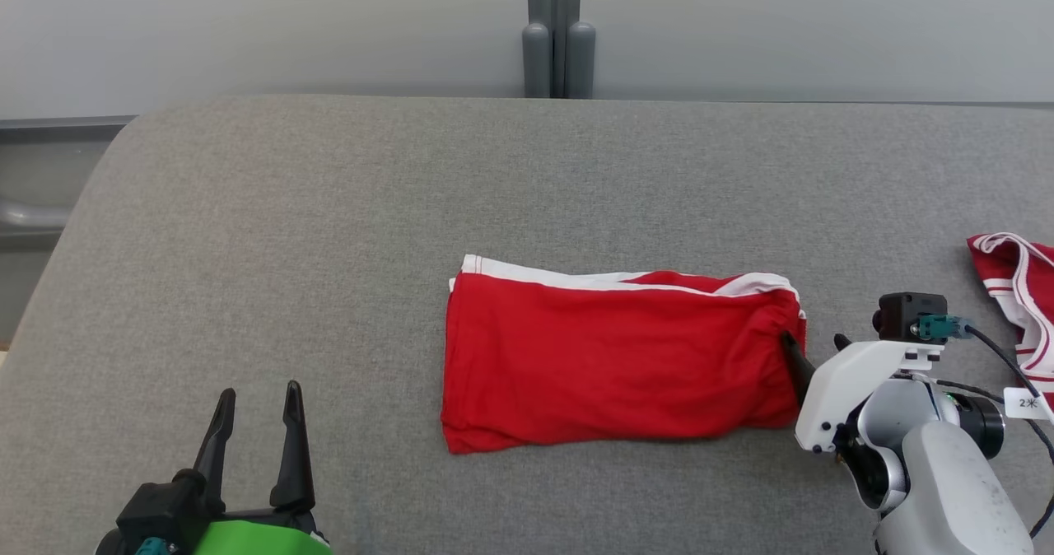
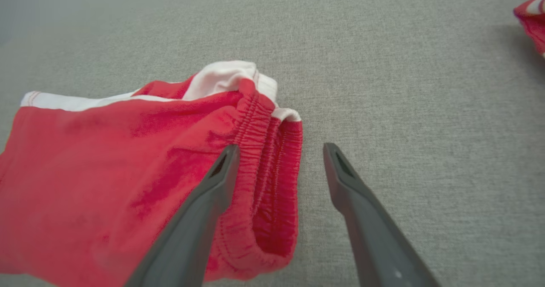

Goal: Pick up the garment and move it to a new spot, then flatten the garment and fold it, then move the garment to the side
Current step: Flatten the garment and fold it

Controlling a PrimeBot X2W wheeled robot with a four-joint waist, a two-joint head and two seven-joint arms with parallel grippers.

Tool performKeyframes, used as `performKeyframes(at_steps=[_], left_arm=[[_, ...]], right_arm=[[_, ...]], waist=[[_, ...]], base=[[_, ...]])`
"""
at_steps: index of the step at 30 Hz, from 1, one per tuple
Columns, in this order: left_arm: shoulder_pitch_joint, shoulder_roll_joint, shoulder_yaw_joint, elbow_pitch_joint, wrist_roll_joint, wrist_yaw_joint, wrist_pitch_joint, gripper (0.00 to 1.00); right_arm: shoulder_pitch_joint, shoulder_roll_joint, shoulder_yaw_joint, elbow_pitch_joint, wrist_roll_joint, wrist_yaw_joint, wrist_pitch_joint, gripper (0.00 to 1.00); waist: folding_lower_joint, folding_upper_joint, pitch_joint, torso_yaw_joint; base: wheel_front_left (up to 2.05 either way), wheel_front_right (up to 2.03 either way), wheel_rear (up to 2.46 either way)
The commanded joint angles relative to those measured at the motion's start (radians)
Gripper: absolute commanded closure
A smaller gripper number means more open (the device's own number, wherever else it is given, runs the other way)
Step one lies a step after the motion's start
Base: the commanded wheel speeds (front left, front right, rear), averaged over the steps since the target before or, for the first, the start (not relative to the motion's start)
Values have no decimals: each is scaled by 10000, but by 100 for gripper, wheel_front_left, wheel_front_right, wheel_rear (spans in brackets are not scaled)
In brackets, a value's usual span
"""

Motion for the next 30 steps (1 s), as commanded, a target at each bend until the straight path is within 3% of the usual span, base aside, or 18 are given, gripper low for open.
performKeyframes(at_steps=[1,14,24,26,28,30], left_arm=[[-107,-1,-38,44,-108,-30,7,0],[-283,-3,-174,186,-281,-37,6,0],[-347,-2,-242,291,-280,-55,6,0],[-368,-2,-258,297,-279,-61,6,0],[-362,-3,-256,309,-287,-67,6,0],[-347,-1,-245,320,-304,-72,6,0]], right_arm=[[-172,-45,-141,197,-215,-7,131,0],[-643,-18,-481,2020,-469,-8,1153,0],[-1214,64,263,2953,-193,10,1082,0],[-1353,87,399,3125,-121,26,1020,24],[-1502,89,500,3284,-72,27,912,75],[-1681,44,510,3292,-242,21,687,100]], waist=[[0,0,134,175],[0,0,336,504],[0,0,455,547],[0,0,473,565],[0,0,479,562],[0,0,482,544]], base=[[0,0,0],[0,0,0],[0,0,0],[0,0,0],[0,0,0],[0,0,0]])
